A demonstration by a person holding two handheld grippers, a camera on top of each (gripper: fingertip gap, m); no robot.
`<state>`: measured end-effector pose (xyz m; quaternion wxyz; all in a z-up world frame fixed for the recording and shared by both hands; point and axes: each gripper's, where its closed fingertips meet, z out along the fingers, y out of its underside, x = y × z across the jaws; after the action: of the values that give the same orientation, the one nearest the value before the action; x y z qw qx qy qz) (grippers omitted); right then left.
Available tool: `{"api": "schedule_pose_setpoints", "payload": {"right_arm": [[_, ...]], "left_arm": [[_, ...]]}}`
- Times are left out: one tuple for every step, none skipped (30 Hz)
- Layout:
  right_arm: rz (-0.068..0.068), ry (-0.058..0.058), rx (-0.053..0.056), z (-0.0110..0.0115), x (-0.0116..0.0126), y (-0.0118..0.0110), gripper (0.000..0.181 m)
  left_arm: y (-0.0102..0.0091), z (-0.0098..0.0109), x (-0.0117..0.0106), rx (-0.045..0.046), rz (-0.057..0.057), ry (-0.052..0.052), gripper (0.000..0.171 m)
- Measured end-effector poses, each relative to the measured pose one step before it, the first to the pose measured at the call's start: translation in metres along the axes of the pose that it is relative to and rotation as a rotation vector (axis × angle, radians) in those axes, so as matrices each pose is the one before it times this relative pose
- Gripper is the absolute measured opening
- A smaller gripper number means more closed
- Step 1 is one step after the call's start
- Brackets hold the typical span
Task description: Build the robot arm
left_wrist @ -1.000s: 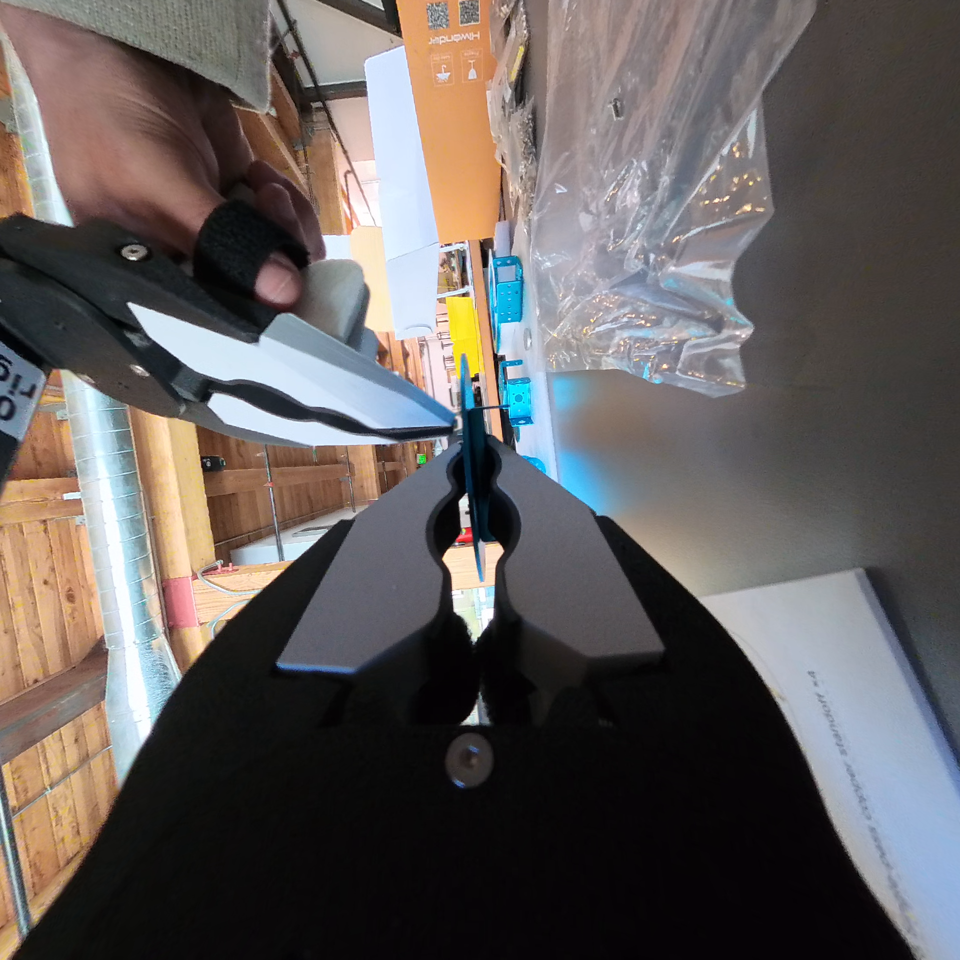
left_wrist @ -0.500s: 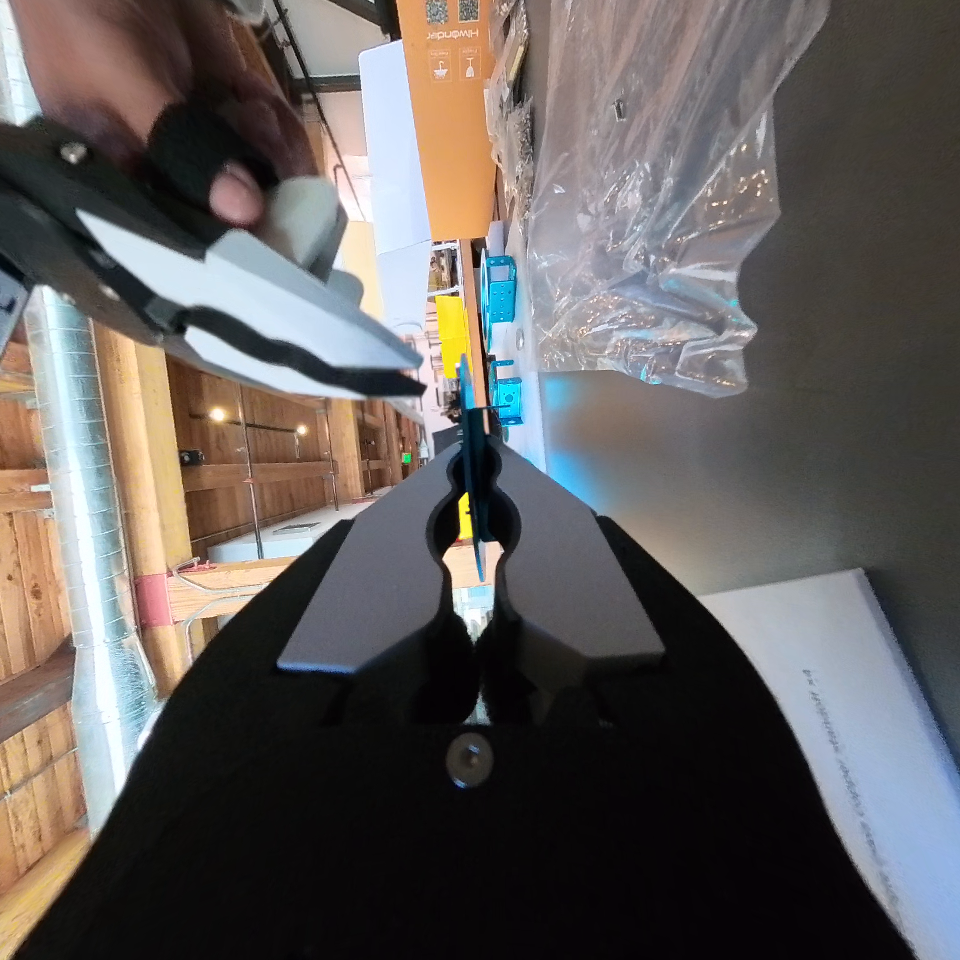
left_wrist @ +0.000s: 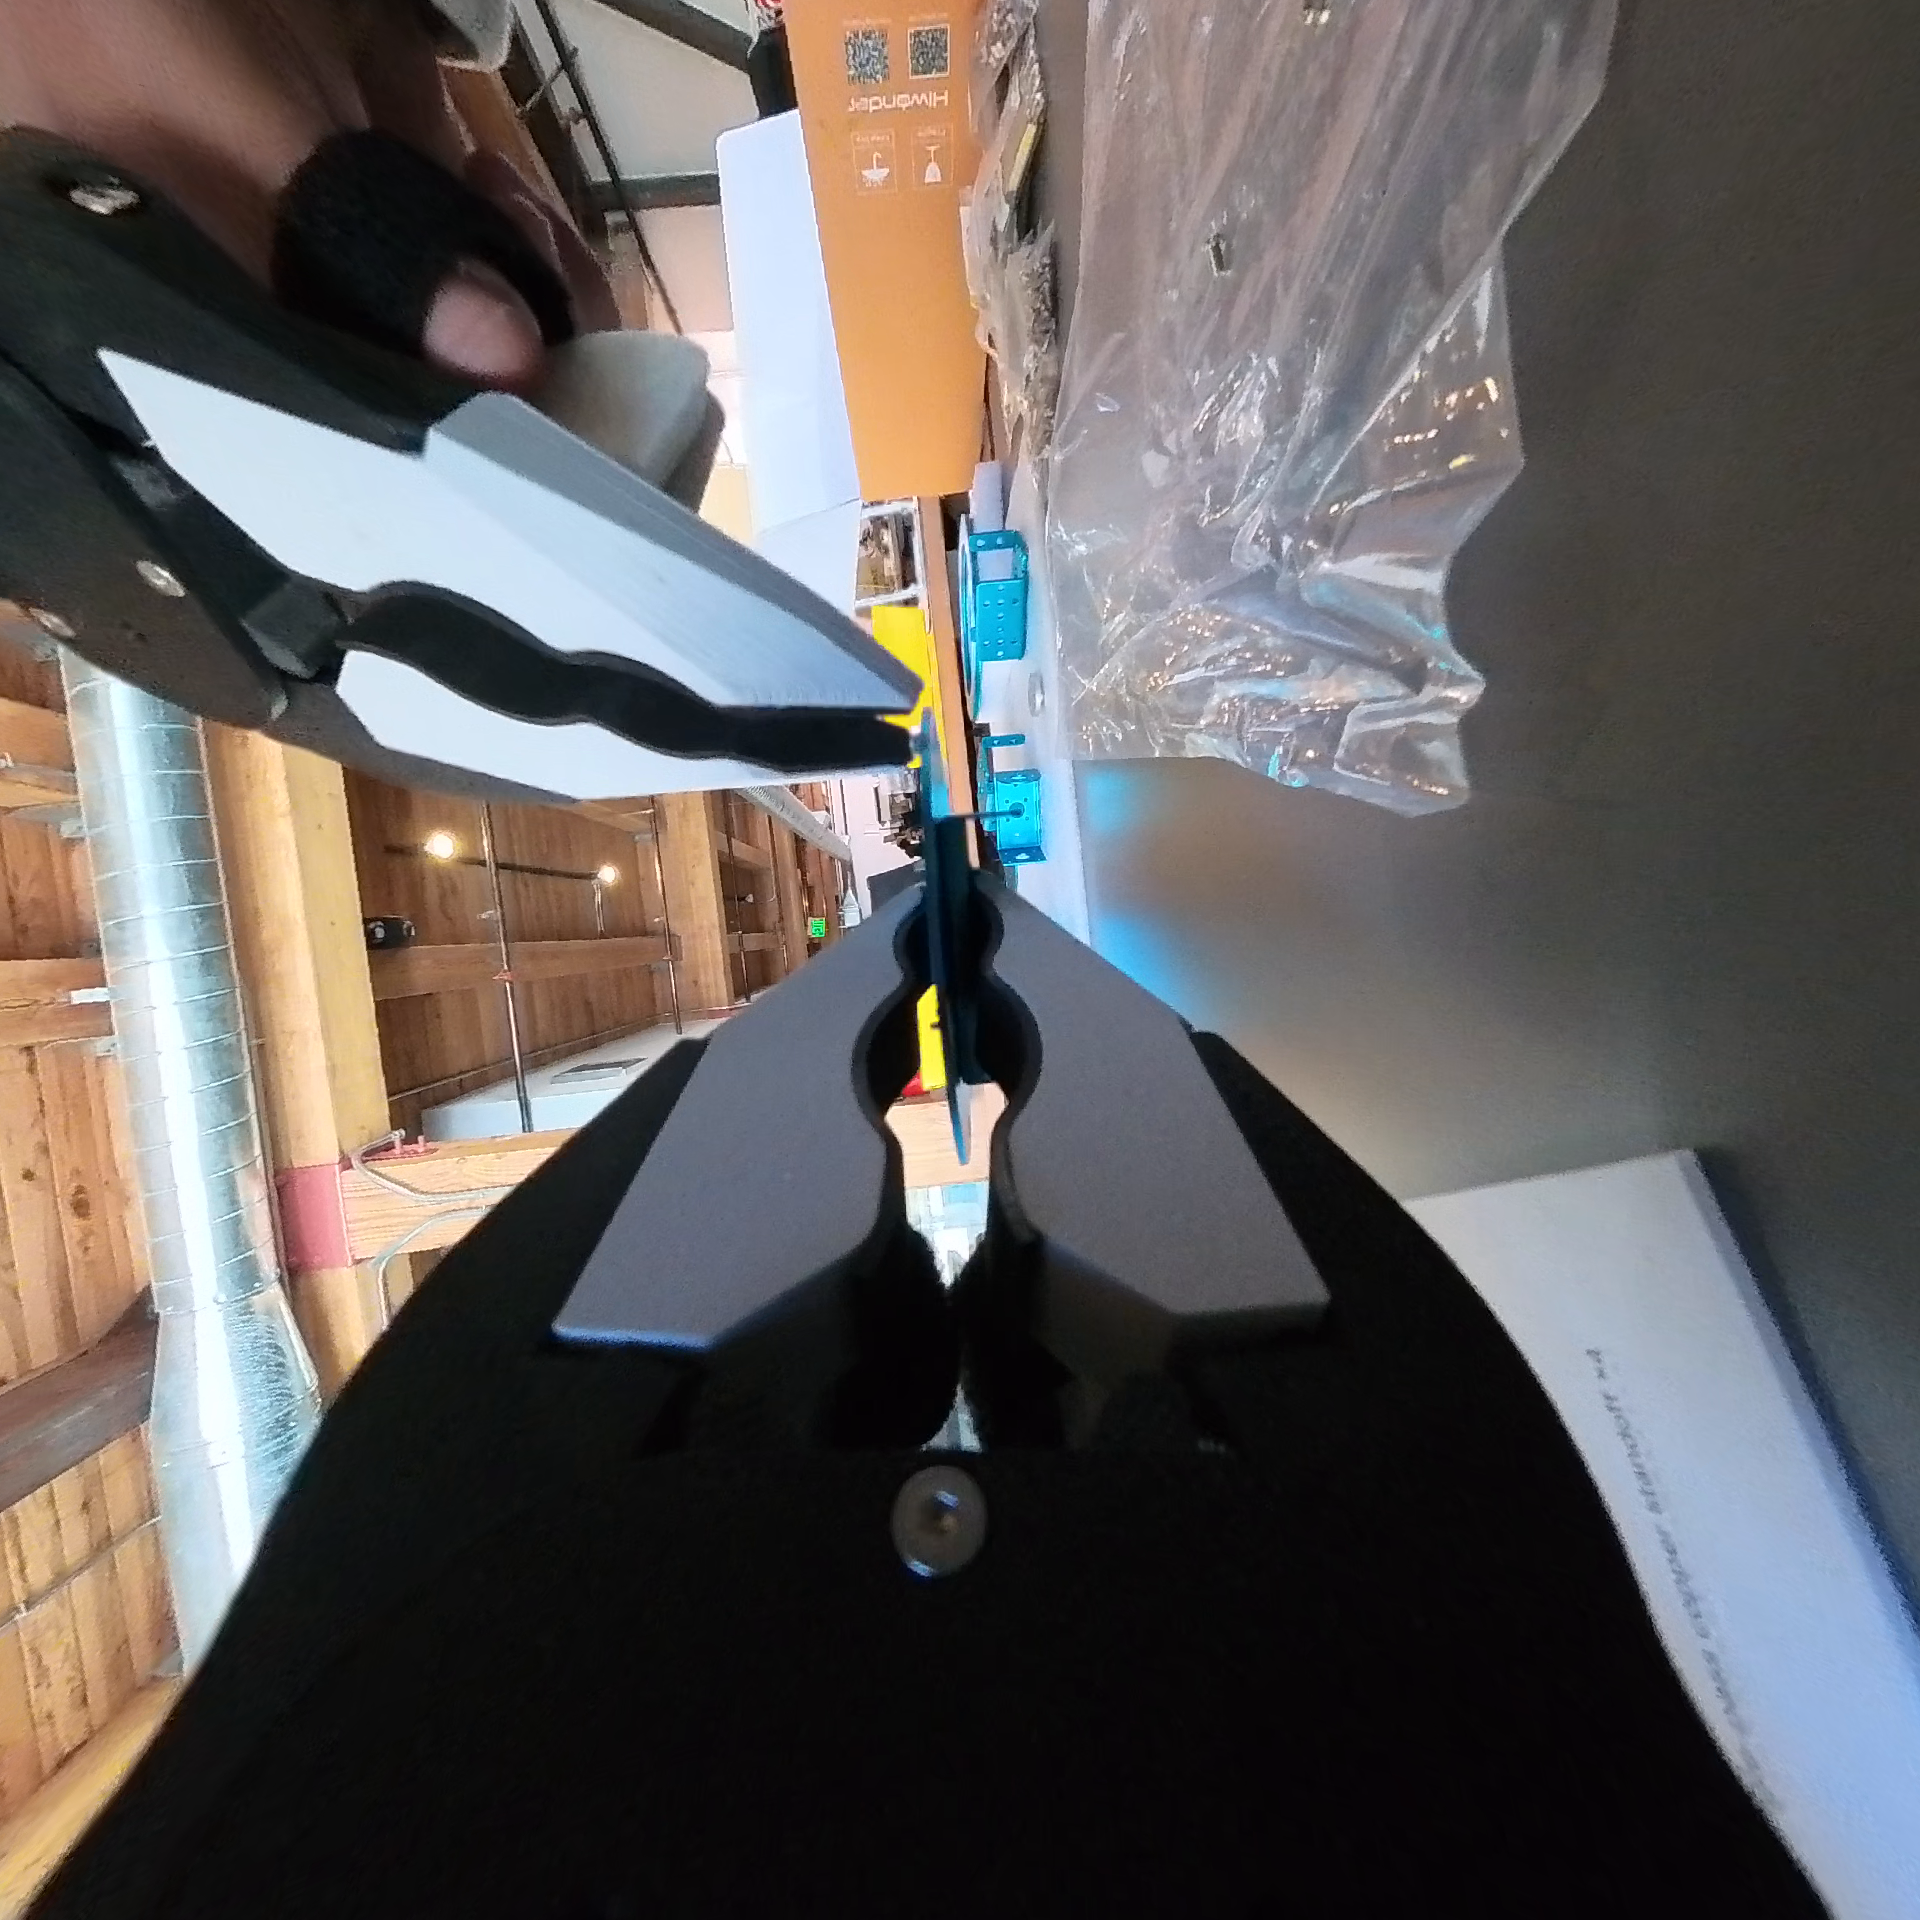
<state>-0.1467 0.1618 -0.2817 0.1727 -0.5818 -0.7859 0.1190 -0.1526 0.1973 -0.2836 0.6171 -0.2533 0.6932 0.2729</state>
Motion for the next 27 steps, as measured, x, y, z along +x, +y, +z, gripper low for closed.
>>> {"api": "schedule_pose_setpoints", "payload": {"right_arm": [[-0.0041,-0.003,-0.003,0.00026,-0.00042,-0.00002,0.007],[-0.0042,-0.0004,-0.0035,0.00035,-0.00013,-0.00003,0.006],[-0.0052,0.0007,-0.0045,0.00029,0.00001,0.00007,0.006],[-0.0049,-0.0001,-0.0034,0.00041,-0.00017,0.00004,0.006],[-0.0039,0.0024,-0.0039,0.00051,0.00041,0.00015,0.005],[-0.0028,0.0006,-0.0029,0.0003,0.00032,-0.00004,0.005],[-0.0023,-0.0004,-0.0028,0.0004,0.00012,-0.00002,0.005],[-0.0034,0.0015,-0.0023,0.00021,0.00037,-0.00011,0.004],[-0.0035,0.0007,0.0003,-0.00002,0.00011,-0.0006,0.004],[-0.0023,-0.0004,0.0005,0.00014,0.0,-0.00039,0.004],[-0.0028,-0.0009,-0.0018,0.00023,-0.00011,0.00011,0.003],[-0.003,0.0017,-0.0028,0.0001,0.00042,0.00017,0.003],[-0.0026,0.0022,-0.0029,0.00036,0.00013,0.00019,0.003],[-0.003,0.001,-0.0012,0.00021,-0.00014,0.00002,0.003],[-0.0048,0.0044,-0.0031,0.00003,0.00015,0.00026,0.003],[-0.0052,0.0059,-0.0021,0.00016,0.00018,0.00042,0.003],[-0.0052,0.0036,0.0012,-0.00015,-0.00023,-0.00008,0.003],[-0.0043,0.0036,-0.0002,-0.00034,0.0001,-0.00003,0.003],[-0.0012,0.0032,-0.0018,-0.00035,0.00018,0.00037,0.003],[0.0012,0.0011,-0.0011,-0.00046,0.00013,0.00035,0.003],[0.0021,0.0013,0.0025,-0.00079,0.00035,-0.0002,0.003],[0.002,0.0023,0.0038,-0.00115,0.00051,-0.00035,0.002],[0.0012,0.003,0.0033,-0.0014,0.00077,-0.00024,0.002],[0.0006,0.0074,0.0036,-0.00153,0.00149,-0.00043,0.002],[0.0009,0.0076,0.0053,-0.00156,0.00193,-0.00061,0.003],[0.0019,0.0044,0.005,-0.00101,0.00167,-0.00047,0.003],[0.0034,0.0089,0.0024,-0.00054,0.00277,-0.00007,0.002]], "left_arm": [[-0.0005,-0.00008,0.00025,0.00213,-0.0023,0.0021,0.001],[-0.00037,-0.00006,0.00036,0.00209,-0.0011,0.0019,0.001],[0.00001,0.00011,0.00037,0.00038,0.001,0.0017,0.001],[-0.00001,0.00001,0.0004,0.00002,0.0002,0.0023,0.001],[-0.00006,0.00002,0.00044,0.00045,-0.0015,0.0031,0.001],[0.00019,0.00011,0.00038,-0.00026,-0.0015,0.0027,0.001],[0.00011,-0.00008,0.0002,-0.00032,0.0006,0.0009,0.001],[0.00015,0.00004,0.0001,-0.00062,0.0006,0.0003,0.001],[0.00014,0.00006,0.00008,-0.00093,-0.0013,0.0007,0.001],[-0.00018,0.00007,-0.00006,0.00142,-0.0018,0.0008,0.001],[-0.00014,-0.00008,0.0002,0.00103,-0.0014,0.0013,0.001],[0.0002,0.00019,0.00029,-0.00143,-0.0006,0.0013,0.001],[0.00007,-0.00003,0.00007,-0.00055,0.0006,0.0001,0.001],[-0.00007,0.0,0.0002,0.00092,-0.0001,0.0006,0.001],[0.00011,0.00022,0.00033,-0.00072,-0.0022,0.0022,0.001],[0.00006,0.00011,0.00018,-0.00039,-0.0006,0.0011,0.001],[-0.00015,-0.00006,-0.00006,0.00099,0.0008,-0.0009,0.001],[-0.00006,0.00006,-0.00009,-0.00002,-0.0009,-0.0003,0.001],[0.00003,0.00001,-0.00011,-0.00065,-0.0007,-0.0003,0.001],[0.00028,0.00005,-0.00012,-0.00059,0.0022,-0.0012,0.001],[0.00032,0.00013,0.00056,-0.00199,0.0037,0.0018,0.001],[0.0004,0.00032,0.00115,-0.00322,0.0057,0.0037,0.001],[0.00018,0.00029,0.00088,-0.00183,0.0069,0.0014,0.001],[-0.00048,0.00001,0.00052,0.00108,0.0027,0.0009,0.001],[-0.00091,-0.00005,-0.00001,0.00352,-0.0019,0.0004,0.001],[-0.00111,-0.00031,-0.00028,0.00392,-0.0023,-0.0012,0.001],[-0.00095,-0.00024,-0.00051,0.00279,-0.0005,-0.0025,0.001]]}}
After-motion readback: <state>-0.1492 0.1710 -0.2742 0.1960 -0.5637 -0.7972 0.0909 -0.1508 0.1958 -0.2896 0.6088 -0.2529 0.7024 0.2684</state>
